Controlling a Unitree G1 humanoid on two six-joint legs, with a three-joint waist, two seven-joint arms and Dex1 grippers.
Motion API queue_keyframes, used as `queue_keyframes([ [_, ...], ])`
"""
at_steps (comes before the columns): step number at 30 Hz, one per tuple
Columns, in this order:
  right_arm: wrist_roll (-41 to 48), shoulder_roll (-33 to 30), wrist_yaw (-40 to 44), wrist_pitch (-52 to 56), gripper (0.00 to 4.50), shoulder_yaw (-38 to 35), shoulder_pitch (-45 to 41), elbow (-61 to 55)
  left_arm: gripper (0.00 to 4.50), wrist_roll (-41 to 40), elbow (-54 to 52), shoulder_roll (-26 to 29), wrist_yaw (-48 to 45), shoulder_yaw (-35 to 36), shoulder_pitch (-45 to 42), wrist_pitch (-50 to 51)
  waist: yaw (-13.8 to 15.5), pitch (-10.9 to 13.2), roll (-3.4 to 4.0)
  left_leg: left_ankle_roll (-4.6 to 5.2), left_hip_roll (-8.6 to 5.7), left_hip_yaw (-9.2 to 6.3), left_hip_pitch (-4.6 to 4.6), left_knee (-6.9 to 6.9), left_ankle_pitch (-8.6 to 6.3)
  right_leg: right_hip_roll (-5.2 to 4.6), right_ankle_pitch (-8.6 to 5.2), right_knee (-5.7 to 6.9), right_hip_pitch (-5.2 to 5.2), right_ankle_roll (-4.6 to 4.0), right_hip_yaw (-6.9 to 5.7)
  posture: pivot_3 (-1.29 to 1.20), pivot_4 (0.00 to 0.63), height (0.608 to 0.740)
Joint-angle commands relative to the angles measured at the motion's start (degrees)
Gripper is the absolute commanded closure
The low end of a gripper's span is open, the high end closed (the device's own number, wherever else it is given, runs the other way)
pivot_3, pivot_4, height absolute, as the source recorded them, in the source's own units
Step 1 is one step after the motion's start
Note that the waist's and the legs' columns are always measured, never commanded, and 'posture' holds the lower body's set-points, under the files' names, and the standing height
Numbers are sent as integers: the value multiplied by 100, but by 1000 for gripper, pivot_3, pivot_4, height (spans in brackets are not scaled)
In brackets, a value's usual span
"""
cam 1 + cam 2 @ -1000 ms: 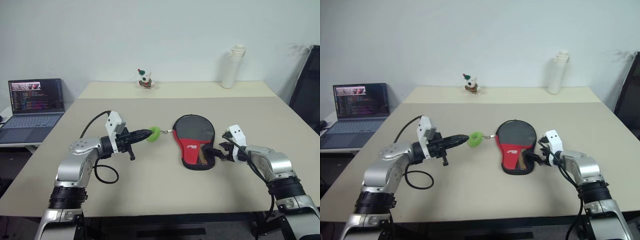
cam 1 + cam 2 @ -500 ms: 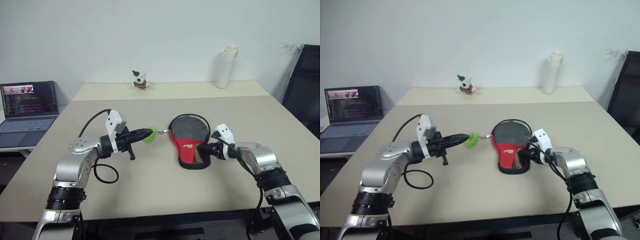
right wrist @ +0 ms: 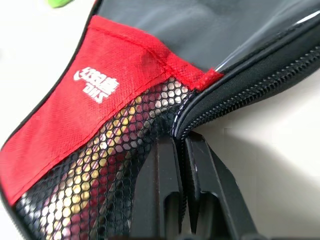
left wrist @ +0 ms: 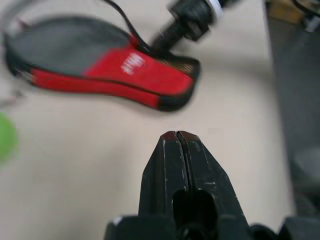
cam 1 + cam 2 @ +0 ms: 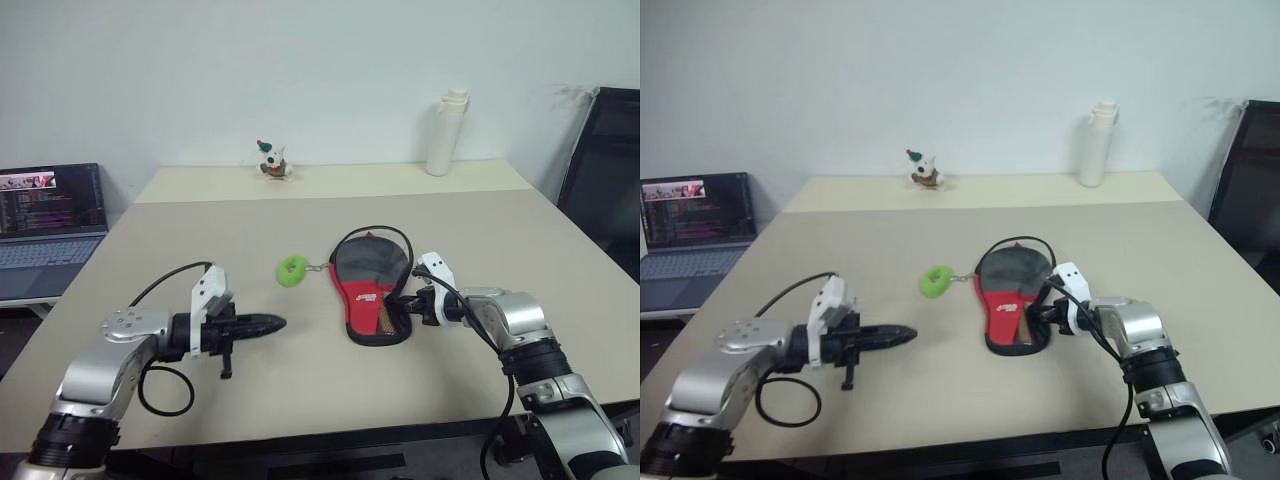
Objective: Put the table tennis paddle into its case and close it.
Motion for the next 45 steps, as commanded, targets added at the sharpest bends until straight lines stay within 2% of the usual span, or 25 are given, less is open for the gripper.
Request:
queue_keyframes([
  [1, 489, 293, -95, 757, 4457, 81, 343, -1122, 4500, -253, -453, 237, -299, 123, 181, 0, 3, 0, 0, 0, 1, -2, -5, 0, 0, -1, 0, 1, -5, -1, -1, 0, 150, 740],
  [9, 925, 474, -596, 1821, 4457, 83, 1387, -2926, 4500, -476, -781, 507, -522, 168, 448, 59, 34, 0, 1, -1, 10, -5, -3, 3, 0, 5, -11, 1, -3, 12, -9, 0, 150, 740],
  [16, 1198, 269, -876, 2358, 4457, -262, 2004, -3698, 4500, -496, -755, 521, -526, 81, 402, 71, 68, 0, 0, -1, 2, -3, -5, 2, 0, 6, -17, -5, -2, 22, -6, 0, 150, 740],
  [28, 1252, 427, -1433, 2312, 4457, -444, 1990, -3593, 4500, -424, -630, 437, -449, -16, 252, 34, 132, 0, 0, -1, -2, -3, -4, 4, 0, 4, -18, -7, 0, 25, -5, 0, 150, 740],
  [31, 1138, 366, -1640, 2190, 3754, -471, 2028, -3624, 4500, -271, -499, 362, -172, 2, 196, -3, 133, 0, 0, -2, -2, -3, -3, 4, 0, 4, -19, -6, 0, 25, -5, 0, 150, 740],
  [36, 1187, 90, -1672, 2106, 2202, -498, 1987, -3899, 4500, -51, -198, 88, 420, 67, -55, -51, 154, -1, -3, -2, -8, -6, 5, 10, 0, 0, -17, -5, 14, 28, -7, 0, 150, 740],
  [42, 1614, -308, -1394, 2274, 75, -680, 1913, -4442, 4500, 17, -34, 12, 656, 142, -86, -148, 160, -1, -2, -2, -14, -6, -5, 9, 0, -7, -17, -14, 9, 29, -6, 0, 150, 740],
  [45, 1753, -469, -1218, 2057, 27, -789, 1756, -4437, 4500, 202, 251, -76, 893, 179, -229, -375, 161, -1, -2, -2, -13, -7, -4, 7, 0, -6, -17, -14, 9, 29, -8, 0, 150, 740],
])
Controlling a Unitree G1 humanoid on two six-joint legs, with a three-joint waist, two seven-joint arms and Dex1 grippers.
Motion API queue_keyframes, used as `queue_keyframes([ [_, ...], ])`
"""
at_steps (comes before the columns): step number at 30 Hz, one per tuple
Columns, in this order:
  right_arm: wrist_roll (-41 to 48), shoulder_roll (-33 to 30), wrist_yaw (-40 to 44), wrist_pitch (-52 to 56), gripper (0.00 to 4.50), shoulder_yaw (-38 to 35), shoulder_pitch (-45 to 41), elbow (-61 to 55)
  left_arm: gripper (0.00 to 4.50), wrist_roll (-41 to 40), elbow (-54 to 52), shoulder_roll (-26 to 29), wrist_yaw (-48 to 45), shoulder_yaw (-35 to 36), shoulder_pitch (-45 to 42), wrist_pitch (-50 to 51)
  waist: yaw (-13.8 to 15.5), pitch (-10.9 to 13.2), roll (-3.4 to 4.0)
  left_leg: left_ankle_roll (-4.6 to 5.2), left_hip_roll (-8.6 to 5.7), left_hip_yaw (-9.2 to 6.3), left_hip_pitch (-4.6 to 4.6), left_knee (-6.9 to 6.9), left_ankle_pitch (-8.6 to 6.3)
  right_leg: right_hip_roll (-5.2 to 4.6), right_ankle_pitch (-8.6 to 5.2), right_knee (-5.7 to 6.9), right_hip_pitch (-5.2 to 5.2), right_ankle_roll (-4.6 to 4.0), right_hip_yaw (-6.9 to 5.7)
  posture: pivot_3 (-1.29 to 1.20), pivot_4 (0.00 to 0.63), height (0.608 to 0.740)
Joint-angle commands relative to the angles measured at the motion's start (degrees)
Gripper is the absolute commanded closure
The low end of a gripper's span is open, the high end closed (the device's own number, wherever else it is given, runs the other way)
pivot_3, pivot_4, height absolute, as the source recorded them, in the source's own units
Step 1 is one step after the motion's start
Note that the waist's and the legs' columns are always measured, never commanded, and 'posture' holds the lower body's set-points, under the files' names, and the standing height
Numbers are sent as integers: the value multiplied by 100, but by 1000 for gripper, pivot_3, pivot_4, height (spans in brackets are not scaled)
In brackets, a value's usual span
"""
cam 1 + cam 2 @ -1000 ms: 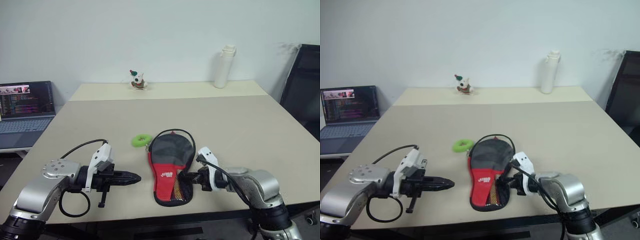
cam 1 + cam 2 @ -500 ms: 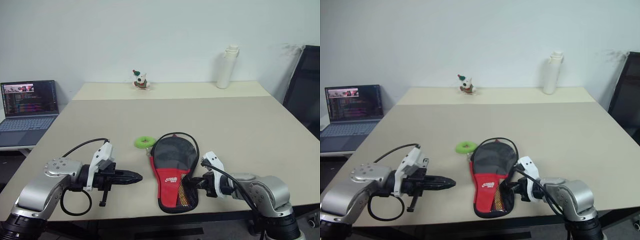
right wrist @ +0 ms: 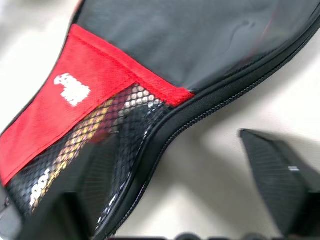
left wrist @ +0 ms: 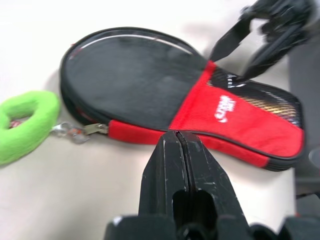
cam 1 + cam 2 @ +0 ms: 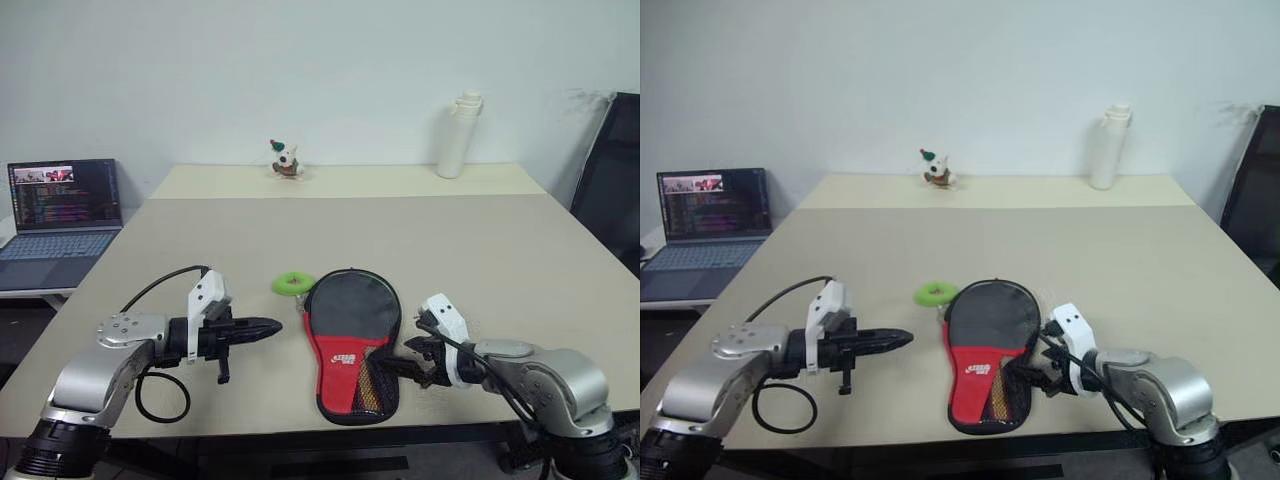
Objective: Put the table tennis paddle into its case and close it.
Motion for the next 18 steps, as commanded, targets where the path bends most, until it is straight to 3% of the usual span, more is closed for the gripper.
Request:
queue_keyframes([
  [1, 245, -174, 274, -385, 27, -243, -253, -165, 4500, 269, 353, -91, 339, 197, -313, -411, 0, 0, 0, 0, 0, 0, 1, 0, 0, 0, 0, 2, 0, 0, 0, 0, 150, 740],
  [5, 308, 1, 297, -830, 27, -333, -581, 115, 4500, 777, 1109, -255, 797, 94, -750, -888, -2, 0, 0, 0, 0, -2, 4, 2, 0, 3, 0, 5, 3, 0, -2, 0, 150, 740],
  [8, 173, 72, 326, -1242, 0, -68, -752, 253, 3629, 995, 1627, -365, 987, 53, -1090, -1055, -1, 0, 0, 0, 1, -2, 1, 2, 0, 5, 1, 3, 1, 0, -4, 0, 150, 740],
  [18, -227, 127, 376, -2163, 0, 741, -927, 689, 24, 1829, 3789, -864, 1388, -344, -2450, -1592, 13, 0, -1, 0, -5, -7, -9, 5, 0, -1, 9, 2, -3, -9, -13, 0, 150, 740],
])
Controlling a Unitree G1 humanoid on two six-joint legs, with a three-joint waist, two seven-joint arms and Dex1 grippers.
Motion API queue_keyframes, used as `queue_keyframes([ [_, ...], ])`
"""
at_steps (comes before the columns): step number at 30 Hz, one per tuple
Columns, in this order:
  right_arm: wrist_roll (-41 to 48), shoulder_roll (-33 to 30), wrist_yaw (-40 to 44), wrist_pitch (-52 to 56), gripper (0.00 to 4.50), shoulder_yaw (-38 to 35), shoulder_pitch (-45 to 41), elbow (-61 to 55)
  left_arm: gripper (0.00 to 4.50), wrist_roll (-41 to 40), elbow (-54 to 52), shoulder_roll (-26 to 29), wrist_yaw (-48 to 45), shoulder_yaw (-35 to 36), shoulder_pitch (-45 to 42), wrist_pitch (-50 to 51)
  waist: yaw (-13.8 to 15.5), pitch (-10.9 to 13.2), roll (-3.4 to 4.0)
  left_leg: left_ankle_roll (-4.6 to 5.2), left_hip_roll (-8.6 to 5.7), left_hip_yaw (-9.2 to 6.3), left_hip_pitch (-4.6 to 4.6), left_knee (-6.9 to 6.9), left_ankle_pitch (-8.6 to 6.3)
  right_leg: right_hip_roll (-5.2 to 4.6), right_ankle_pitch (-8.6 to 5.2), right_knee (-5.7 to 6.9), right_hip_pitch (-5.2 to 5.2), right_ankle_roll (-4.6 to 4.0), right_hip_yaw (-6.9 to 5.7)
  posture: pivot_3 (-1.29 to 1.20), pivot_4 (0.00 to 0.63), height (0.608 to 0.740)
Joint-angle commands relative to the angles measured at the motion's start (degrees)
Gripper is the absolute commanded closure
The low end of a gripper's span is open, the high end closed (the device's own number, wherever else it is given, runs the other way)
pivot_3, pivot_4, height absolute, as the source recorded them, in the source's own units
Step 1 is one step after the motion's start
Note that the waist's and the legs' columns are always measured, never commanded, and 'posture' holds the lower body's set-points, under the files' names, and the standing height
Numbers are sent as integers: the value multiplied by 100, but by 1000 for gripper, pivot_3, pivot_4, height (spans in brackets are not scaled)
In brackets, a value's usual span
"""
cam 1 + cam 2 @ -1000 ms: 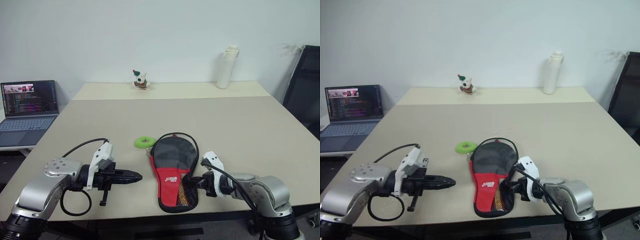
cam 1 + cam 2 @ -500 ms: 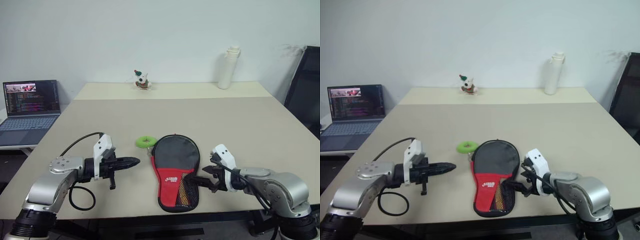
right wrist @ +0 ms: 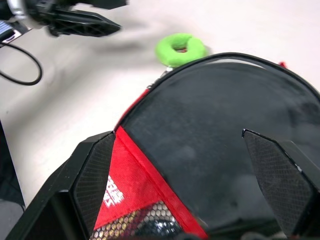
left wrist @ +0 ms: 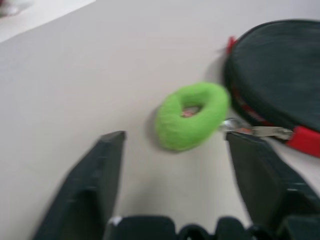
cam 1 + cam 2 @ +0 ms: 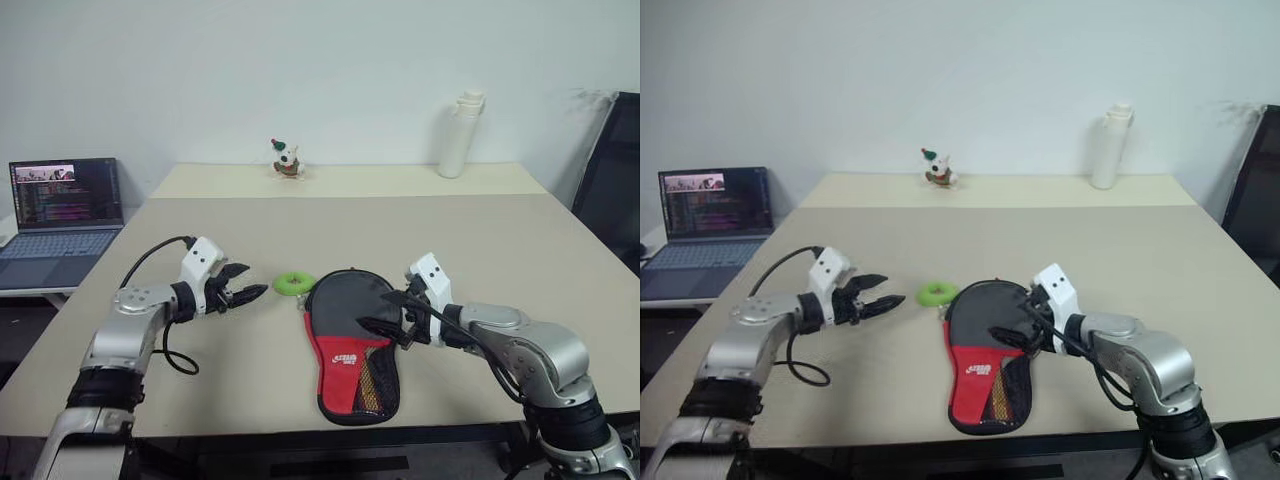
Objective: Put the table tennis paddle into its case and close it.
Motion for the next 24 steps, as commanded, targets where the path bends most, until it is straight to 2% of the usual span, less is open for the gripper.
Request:
queue_keyframes([
  [1, -111, 33, 51, -336, 0, 155, -147, 13, 24, 292, 691, -198, 126, -145, -512, -354, 2, 0, 0, 0, -1, 0, 0, 0, 0, 0, 0, 1, 0, 0, 0, 0, 150, 740],
  [8, -248, 213, -7, -562, 0, 389, -198, 123, 24, 745, 2665, -782, 224, -360, -1636, -644, 5, 0, -1, 0, -3, 0, -5, 1, 0, 0, 5, 0, -3, -7, -19, 0, 150, 740],
  [13, -290, 288, -76, -607, 0, 438, -168, 83, 24, 1043, 3614, -989, 117, -493, -2116, -782, -14, 0, -1, 0, -4, 0, -6, 0, 0, 1, 8, 2, -4, -12, -23, 0, 150, 740],
  [23, -524, 499, -314, -818, 0, 521, -129, 69, 24, 1382, 4050, -1081, -195, -642, -2167, -1015, -10, -1, -2, 0, -3, -2, -4, 1, 0, 1, 9, 6, -4, -15, -25, 0, 150, 740],
  [24, -561, 528, -333, -864, 0, 553, -145, 102, 390, 1392, 4049, -1084, -205, -637, -2154, -1021, -10, -1, -2, 0, -3, -2, -4, 1, 0, 1, 9, 6, -4, -15, -25, 0, 150, 740],
])
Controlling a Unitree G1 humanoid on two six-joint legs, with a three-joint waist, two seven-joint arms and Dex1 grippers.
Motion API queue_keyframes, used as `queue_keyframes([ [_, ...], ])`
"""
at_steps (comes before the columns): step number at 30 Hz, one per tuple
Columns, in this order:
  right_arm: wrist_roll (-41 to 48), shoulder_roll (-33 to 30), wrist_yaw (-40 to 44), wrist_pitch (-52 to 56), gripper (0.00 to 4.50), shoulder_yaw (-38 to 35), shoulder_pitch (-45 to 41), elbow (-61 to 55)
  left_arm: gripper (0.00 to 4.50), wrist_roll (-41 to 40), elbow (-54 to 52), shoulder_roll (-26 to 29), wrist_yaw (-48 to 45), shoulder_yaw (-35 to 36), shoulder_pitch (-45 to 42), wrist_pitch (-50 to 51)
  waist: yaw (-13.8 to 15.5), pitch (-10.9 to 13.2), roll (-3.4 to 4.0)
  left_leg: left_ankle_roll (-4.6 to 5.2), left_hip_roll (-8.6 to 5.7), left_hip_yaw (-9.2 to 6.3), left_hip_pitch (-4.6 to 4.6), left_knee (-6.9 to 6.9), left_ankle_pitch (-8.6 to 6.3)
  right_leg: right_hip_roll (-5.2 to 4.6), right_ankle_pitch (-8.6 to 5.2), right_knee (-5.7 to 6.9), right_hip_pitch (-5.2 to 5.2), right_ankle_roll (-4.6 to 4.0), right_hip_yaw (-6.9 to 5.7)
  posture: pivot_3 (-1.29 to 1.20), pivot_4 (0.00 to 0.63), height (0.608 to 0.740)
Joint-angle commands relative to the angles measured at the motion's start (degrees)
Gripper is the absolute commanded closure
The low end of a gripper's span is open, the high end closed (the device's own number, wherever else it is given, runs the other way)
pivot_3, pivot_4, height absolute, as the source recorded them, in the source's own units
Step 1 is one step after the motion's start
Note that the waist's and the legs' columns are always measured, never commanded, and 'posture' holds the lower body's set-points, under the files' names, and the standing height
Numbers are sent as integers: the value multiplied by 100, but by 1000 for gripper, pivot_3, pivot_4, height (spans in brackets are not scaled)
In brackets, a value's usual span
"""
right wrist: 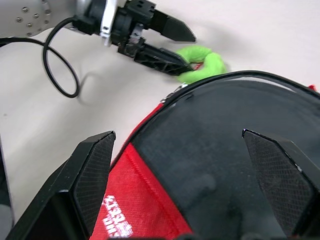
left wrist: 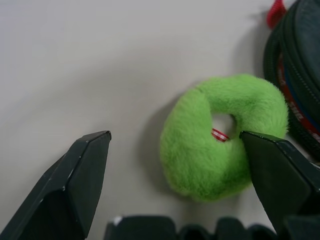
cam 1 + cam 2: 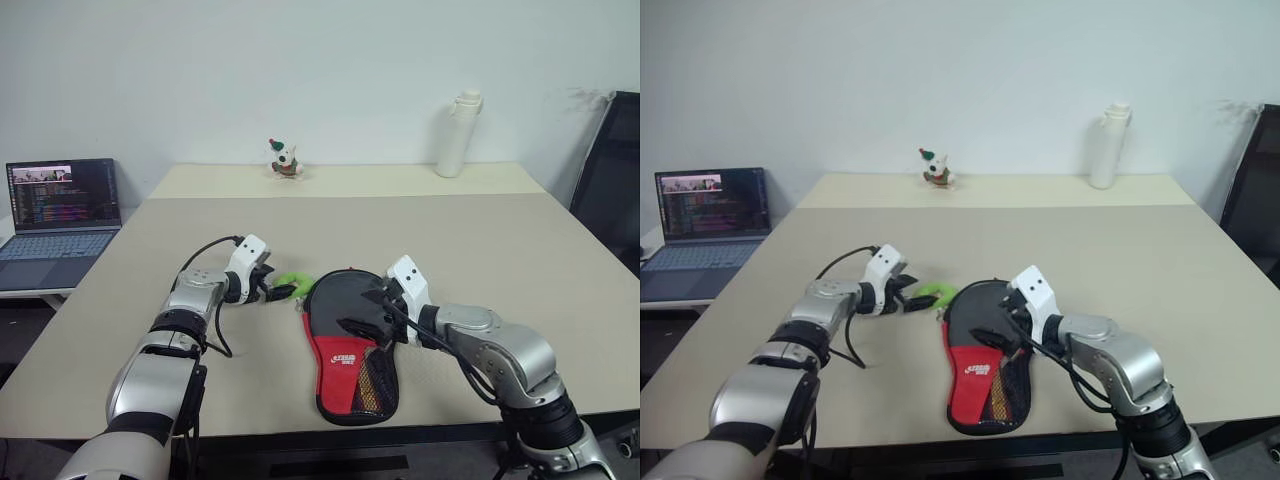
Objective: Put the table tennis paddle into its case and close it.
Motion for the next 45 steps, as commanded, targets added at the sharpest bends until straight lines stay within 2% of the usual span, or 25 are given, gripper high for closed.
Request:
queue_keyframes([
  [1, -144, 109, -75, -302, 0, 76, -63, -80, 616, 139, 76, -46, -128, -71, 53, -38, 0, 0, 0, 0, 0, 0, 1, 0, 0, 0, 0, 0, 0, 0, 0, 0, 150, 740],
  [10, -517, 559, -55, -736, 0, 472, -267, 717, 3898, 136, -24, -20, -240, -32, 232, -15, -14, -2, -2, 0, 2, 1, 11, 3, 0, 3, 0, 11, 3, -1, 1, 0, 150, 740],
  [12, -629, 673, -71, -866, 0, 555, -291, 946, 4437, 135, -57, -13, -259, -34, 276, -11, -18, -3, -2, 0, 3, 2, 13, 3, 0, 4, 1, 12, 4, -1, 3, 0, 150, 740],
  [19, -915, 937, -76, -1115, 0, 702, -224, 1508, 4481, 55, -204, 14, -212, 61, 346, 42, -19, -3, -2, 0, 4, 3, 14, 4, 0, 4, 1, 13, 5, -2, 5, 0, 150, 740],
  [23, -1217, 871, -95, -1293, 0, 888, -60, 1851, 4481, -2, -401, 21, -228, 121, 302, 116, -20, -3, -2, 0, 4, 3, 14, 4, 0, 4, 1, 13, 5, -2, 5, 0, 150, 740],
  [33, -1741, 859, -163, -1514, 0, 1086, 215, 2052, 4481, 716, -286, 169, 324, -347, -218, -663, -13, -19, -27, 0, 3, 0, 16, 5, 1, 3, 1, 14, 8, -2, 4, 0, 150, 740],
  [45, -1799, 981, -81, -1387, 0, 1050, 383, 2065, 4482, 1959, 827, -371, 2205, -1113, -1249, -1232, -14, -42, -60, 0, 2, 0, 17, 5, 1, 3, 0, 13, 10, 1, 1, 0, 150, 740],
])
